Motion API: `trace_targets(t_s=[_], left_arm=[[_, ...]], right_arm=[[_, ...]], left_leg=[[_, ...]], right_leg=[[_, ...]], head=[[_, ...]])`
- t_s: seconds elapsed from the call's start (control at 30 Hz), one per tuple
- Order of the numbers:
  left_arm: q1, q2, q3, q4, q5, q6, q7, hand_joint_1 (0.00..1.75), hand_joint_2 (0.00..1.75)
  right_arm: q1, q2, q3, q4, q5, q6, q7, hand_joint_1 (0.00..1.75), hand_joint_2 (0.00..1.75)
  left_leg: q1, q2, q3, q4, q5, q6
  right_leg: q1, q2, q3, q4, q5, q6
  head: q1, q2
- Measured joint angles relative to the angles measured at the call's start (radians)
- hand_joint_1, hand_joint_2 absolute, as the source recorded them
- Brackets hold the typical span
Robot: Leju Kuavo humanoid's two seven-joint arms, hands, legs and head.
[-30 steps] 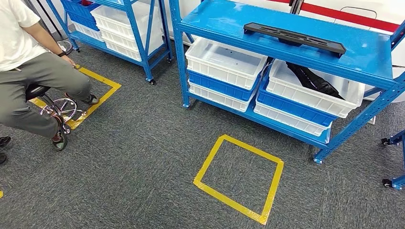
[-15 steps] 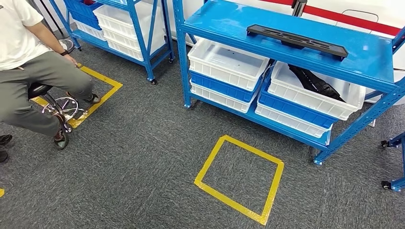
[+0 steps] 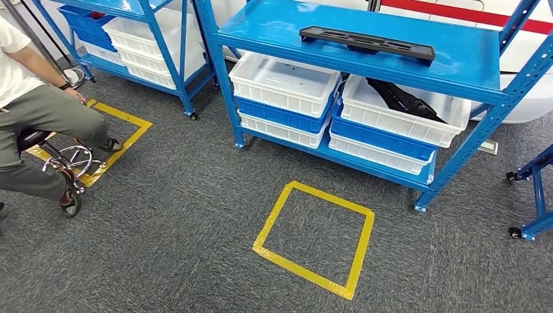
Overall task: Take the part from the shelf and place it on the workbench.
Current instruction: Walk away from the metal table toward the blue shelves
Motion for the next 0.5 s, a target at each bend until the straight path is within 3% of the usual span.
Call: trace_targets(t_s=[0.03,0.07,0.1,0.17,0.23,0.33,0.4,0.5], left_arm=[[0.001,0.0,0.0,0.0,0.0,0.0,0.0,0.0,0.0],[0.001,0.0,0.0,0.0,0.0,0.0,0.0,0.0,0.0],[0.002,0.0,0.0,0.0,0.0,0.0,0.0,0.0,0.0],[0.002,0.002,0.0,-0.001,0.0,0.0,0.0,0.0,0.0],[0.002,0.005,0.0,-0.001,0.0,0.001,0.0,0.0,0.0],[0.0,0.003,0.0,-0.002,0.0,0.002,0.0,0.0,0.0],[-0.002,0.0,0.0,-0.002,0.0,0.002,0.0,0.0,0.0],[-0.001,-0.003,0.0,-0.002,0.0,0.003,0.0,0.0,0.0]], right_arm=[[0.0,0.0,0.0,0.0,0.0,0.0,-0.001,0.0,0.0],[0.001,0.0,0.0,0.0,0.0,0.0,-0.001,0.0,0.0],[0.001,0.0,0.0,0.0,0.0,0.0,-0.001,0.0,0.0],[0.0,0.003,0.0,0.0,0.0,0.0,-0.001,0.0,0.0],[-0.001,0.007,0.0,0.0,0.001,0.001,-0.002,0.0,0.0],[0.0,0.008,-0.001,0.0,0.001,0.006,-0.005,0.0,0.0],[0.0,0.007,-0.003,0.0,0.001,0.009,-0.009,0.0,0.0],[-0.002,0.003,-0.006,0.0,0.001,0.013,-0.014,0.0,0.0]], left_leg=[[-0.004,-0.002,-0.023,0.048,-0.015,0.008],[-0.01,-0.004,-0.027,0.057,-0.008,0.02],[-0.018,-0.008,-0.011,0.023,0.017,0.037],[-0.039,-0.035,0.056,-0.109,0.084,0.081],[-0.056,-0.058,0.095,-0.189,0.116,0.112],[-0.062,-0.046,0.104,-0.215,0.129,0.122],[-0.057,-0.031,0.115,-0.244,0.146,0.12],[-0.057,-0.004,0.114,-0.258,0.159,0.116]], right_leg=[[0.007,0.007,-0.003,0.0,0.002,-0.003],[0.015,0.015,-0.005,0.0,0.003,-0.005],[0.023,0.024,-0.006,0.0,0.005,-0.008],[0.034,0.04,-0.006,-0.001,0.008,-0.012],[0.037,0.053,-0.006,-0.002,0.011,-0.012],[0.037,0.066,-0.009,-0.007,0.018,-0.002],[0.042,0.05,-0.026,0.019,0.002,0.0],[0.039,0.012,-0.104,0.185,-0.082,-0.007]], head=[[0.0,0.0],[0.0,0.0],[-0.001,0.0],[0.001,0.0],[0.003,0.0],[0.002,0.0],[0.004,0.0],[0.006,0.0]])
